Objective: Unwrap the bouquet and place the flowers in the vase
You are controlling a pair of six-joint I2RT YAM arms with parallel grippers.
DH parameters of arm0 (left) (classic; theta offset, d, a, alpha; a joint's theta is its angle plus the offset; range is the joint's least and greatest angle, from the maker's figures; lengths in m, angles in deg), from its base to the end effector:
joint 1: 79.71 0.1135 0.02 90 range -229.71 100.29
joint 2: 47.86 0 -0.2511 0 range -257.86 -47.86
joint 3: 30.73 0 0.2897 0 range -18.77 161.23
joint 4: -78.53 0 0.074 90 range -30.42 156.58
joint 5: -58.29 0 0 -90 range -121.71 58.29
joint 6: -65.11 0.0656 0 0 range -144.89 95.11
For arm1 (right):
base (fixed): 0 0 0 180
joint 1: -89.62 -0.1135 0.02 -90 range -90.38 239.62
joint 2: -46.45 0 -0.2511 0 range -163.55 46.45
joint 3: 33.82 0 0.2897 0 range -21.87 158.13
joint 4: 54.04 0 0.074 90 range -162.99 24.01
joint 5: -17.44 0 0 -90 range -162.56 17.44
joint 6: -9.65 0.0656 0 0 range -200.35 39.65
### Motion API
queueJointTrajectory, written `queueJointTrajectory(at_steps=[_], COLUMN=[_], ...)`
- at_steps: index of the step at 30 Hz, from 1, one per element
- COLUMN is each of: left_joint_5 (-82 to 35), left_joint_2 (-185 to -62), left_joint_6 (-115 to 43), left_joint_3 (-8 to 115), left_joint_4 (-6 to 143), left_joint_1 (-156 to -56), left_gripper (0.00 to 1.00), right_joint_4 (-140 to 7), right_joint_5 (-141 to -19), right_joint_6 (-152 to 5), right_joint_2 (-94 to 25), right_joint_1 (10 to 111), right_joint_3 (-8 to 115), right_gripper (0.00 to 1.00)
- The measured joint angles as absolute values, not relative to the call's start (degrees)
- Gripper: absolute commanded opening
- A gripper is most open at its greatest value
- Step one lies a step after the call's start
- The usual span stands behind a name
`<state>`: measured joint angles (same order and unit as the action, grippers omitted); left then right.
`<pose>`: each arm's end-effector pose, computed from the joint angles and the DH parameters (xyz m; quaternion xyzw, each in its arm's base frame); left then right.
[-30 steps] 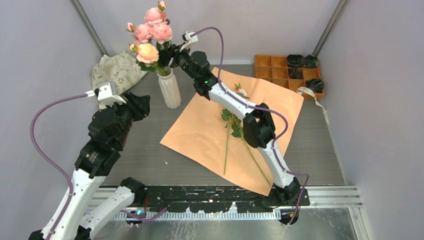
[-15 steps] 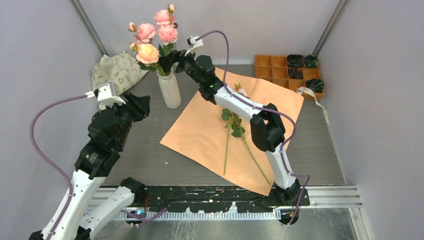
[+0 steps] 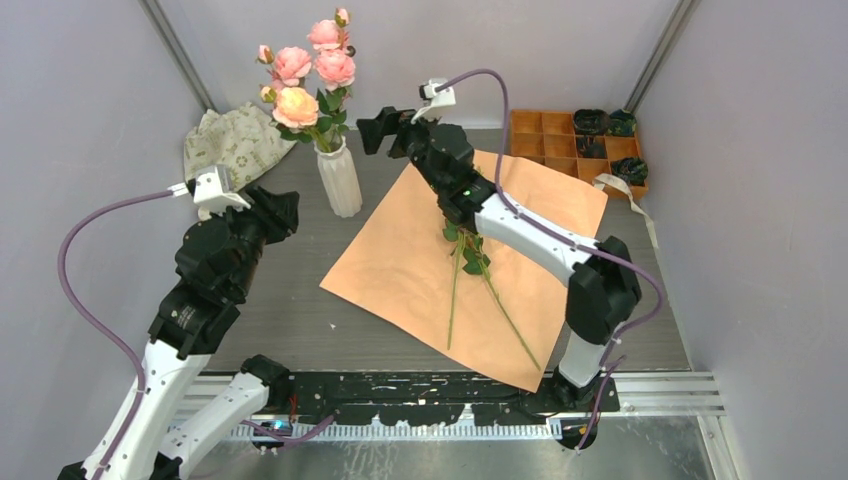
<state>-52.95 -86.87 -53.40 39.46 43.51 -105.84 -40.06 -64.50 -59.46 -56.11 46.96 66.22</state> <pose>0.1968 -0.0701 0.4125 -0.1408 0.7151 -0.1885 0.6582 0.3741 0.3322 0.3735 -0.0658 0.6303 0.3688 0.6799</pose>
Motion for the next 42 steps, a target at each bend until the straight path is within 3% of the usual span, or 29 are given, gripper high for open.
queueJointTrajectory(at_steps=[8, 18, 25, 35, 42], left_joint_5=[-52.40, -50.87, -49.95, -49.04, -49.06], left_joint_2=[-86.58, -86.62, -87.21, -87.46, -87.02], left_joint_6=[-54.08, -55.12, -56.15, -56.83, -57.27], left_joint_3=[39.49, 39.49, 39.49, 39.49, 39.49], left_joint_4=[43.44, 42.70, 42.26, 42.24, 42.24], left_joint_1=[-105.84, -105.84, -105.84, -105.84, -105.84], left_gripper=[0.48, 0.47, 0.47, 0.47, 0.47], right_joint_4=[-62.53, -84.91, -90.53, -91.42, -91.88], right_joint_5=[-50.04, -43.37, -47.02, -48.16, -50.76], right_joint_6=[-63.33, -58.50, -52.32, -50.00, -49.72], right_joint_2=[-46.71, -46.17, -47.54, -55.43, -61.36], right_joint_1=[48.15, 49.19, 49.19, 49.81, 52.91], right_joint_3=[63.64, 57.28, 47.95, 48.43, 51.95], right_gripper=[0.99, 0.80, 0.71, 0.48, 0.47])
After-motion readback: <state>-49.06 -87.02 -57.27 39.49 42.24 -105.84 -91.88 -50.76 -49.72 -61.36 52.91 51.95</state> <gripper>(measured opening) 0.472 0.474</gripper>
